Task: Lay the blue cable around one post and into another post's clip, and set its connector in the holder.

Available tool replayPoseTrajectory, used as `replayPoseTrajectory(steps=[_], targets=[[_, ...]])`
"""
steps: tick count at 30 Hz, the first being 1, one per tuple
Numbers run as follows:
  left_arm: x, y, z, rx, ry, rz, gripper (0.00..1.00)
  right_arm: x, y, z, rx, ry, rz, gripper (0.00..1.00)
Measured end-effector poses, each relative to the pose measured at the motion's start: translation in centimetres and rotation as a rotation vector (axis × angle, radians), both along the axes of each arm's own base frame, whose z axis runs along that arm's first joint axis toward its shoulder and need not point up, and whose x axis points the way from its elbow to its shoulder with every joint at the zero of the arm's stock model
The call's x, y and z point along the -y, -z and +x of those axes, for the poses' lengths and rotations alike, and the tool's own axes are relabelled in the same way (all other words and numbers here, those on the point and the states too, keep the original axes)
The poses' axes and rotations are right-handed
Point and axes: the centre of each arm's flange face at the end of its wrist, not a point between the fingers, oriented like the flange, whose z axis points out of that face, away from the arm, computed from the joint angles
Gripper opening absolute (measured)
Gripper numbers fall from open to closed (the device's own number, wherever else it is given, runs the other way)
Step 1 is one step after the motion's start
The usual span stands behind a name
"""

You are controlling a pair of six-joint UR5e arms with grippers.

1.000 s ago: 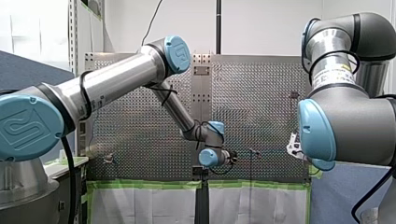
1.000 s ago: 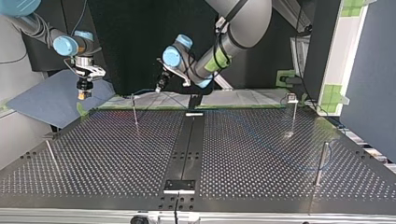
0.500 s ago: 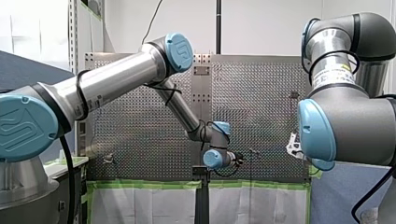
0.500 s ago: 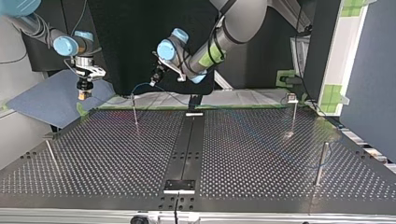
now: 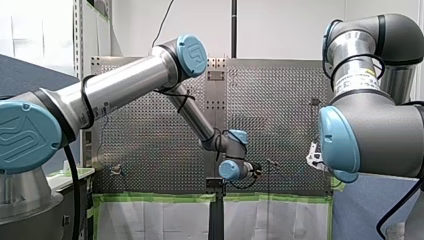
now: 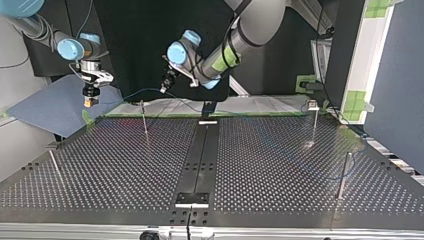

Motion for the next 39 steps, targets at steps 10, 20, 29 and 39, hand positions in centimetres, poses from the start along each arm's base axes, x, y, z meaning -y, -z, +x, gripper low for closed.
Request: replayPoseTrajectory(steps=[10,20,29,39], targets=[[-1.8,0.0,2.4,-0.008,-0.048,-0.009,0.01,0.2,-0.1,-0.7,0.023,0.012,-0.003,0.00],[-2.7,0.1,3.4,-0.012,-0.059,-0.005,0.01,0.7,-0.3,-1.4,0.041,0.025,-0.002,0.00],[-2.8,0.2,3.4,-0.013,-0.055,0.001,0.01,0.7,-0.3,-1.3,0.039,0.025,-0.002,0.00],[-2.8,0.6,2.7,-0.017,-0.038,0.001,0.01,0.6,-0.3,-1.1,0.037,0.021,-0.004,0.00]])
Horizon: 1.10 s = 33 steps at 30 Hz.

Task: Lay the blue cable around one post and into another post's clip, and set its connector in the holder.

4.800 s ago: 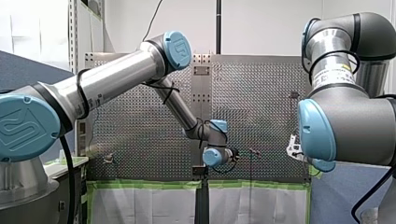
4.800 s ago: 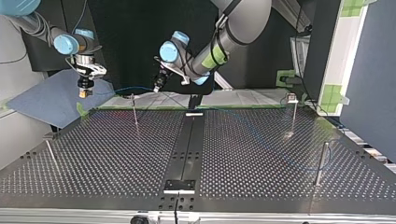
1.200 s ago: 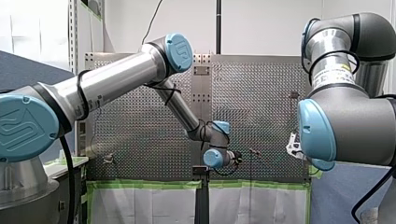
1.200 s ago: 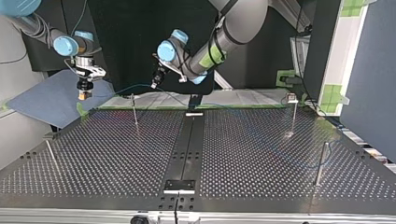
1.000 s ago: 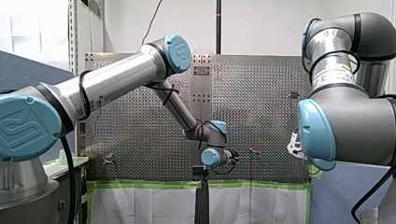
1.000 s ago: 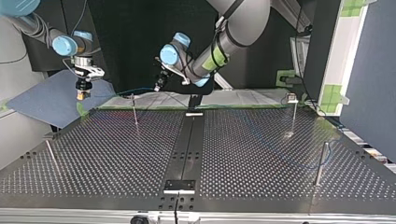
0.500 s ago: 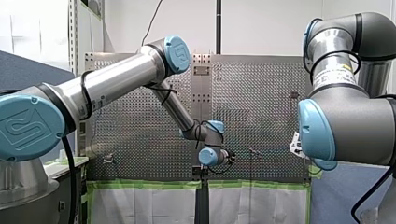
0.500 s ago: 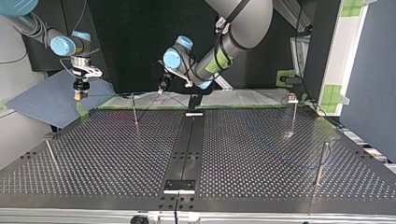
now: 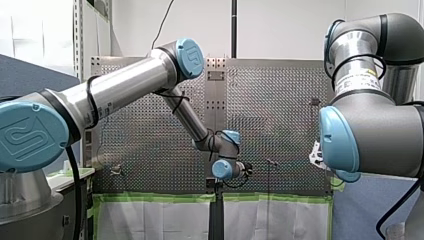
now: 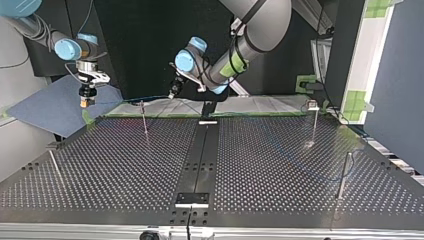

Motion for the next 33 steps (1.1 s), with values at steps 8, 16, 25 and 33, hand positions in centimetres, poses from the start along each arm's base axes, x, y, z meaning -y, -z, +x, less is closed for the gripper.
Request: replayPoseTrajectory(steps=[8,16,25,33], targets=[[-0.4,0.1,0.5,-0.006,-0.009,-0.016,0.01,0.0,0.0,0.1,0.000,-0.003,-0.001,0.00],[-0.3,1.8,1.4,-0.024,-0.013,-0.015,0.01,0.0,0.0,0.3,-0.002,-0.007,-0.003,0.00],[-0.3,2.2,2.0,-0.026,-0.019,-0.015,0.01,0.0,0.0,0.3,-0.002,-0.008,-0.004,0.00],[-0.8,2.2,2.9,-0.021,-0.023,-0.026,0.01,0.1,-0.1,0.3,0.003,-0.009,-0.014,0.00]])
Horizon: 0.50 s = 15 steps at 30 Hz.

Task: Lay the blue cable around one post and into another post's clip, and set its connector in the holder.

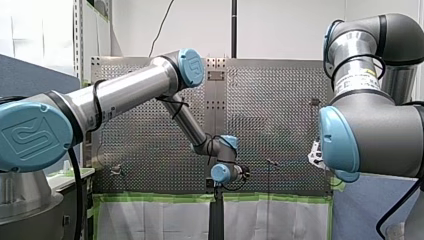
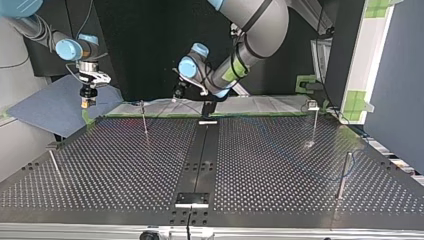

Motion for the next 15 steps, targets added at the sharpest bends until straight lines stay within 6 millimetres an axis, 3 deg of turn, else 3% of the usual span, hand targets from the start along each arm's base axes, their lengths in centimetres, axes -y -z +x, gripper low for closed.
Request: replayPoseTrajectory(steps=[15], targets=[[-0.24,0.11,0.60,-0.006,0.006,-0.011,0.01,-0.02,0.01,0.32,0.001,-0.005,-0.003,0.00]])
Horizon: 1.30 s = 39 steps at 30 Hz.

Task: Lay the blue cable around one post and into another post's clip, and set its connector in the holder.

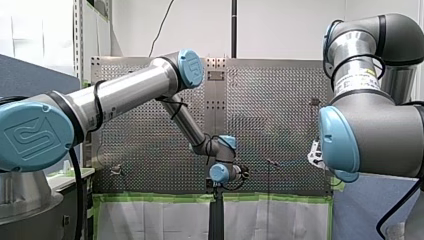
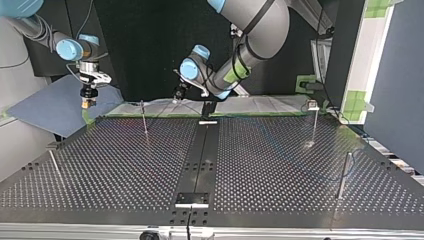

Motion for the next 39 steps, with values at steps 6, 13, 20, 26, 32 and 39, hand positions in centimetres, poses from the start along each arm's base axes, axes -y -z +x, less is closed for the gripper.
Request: replayPoseTrajectory(steps=[6,13,20,26,32,39], targets=[[-0.2,0.0,0.2,-0.001,-0.003,-0.002,0.01,0.0,0.0,0.1,0.000,-0.001,-0.003,0.00],[-0.1,-0.2,0.5,-0.001,-0.002,-0.005,0.01,0.1,0.0,0.2,-0.003,0.000,-0.007,0.00],[0.0,-0.3,0.5,-0.004,-0.003,-0.011,0.01,0.2,0.0,0.5,-0.004,-0.003,-0.013,0.00],[0.0,-0.3,0.6,-0.005,-0.004,-0.017,0.01,0.7,-0.3,0.6,-0.005,-0.001,-0.009,0.00],[0.2,-0.6,0.8,-0.002,-0.004,-0.021,0.01,1.0,-0.4,0.7,-0.005,0.000,-0.006,0.00],[0.5,-0.7,0.8,-0.001,-0.001,-0.021,0.01,1.1,-0.4,0.8,-0.004,0.002,-0.008,0.00]])
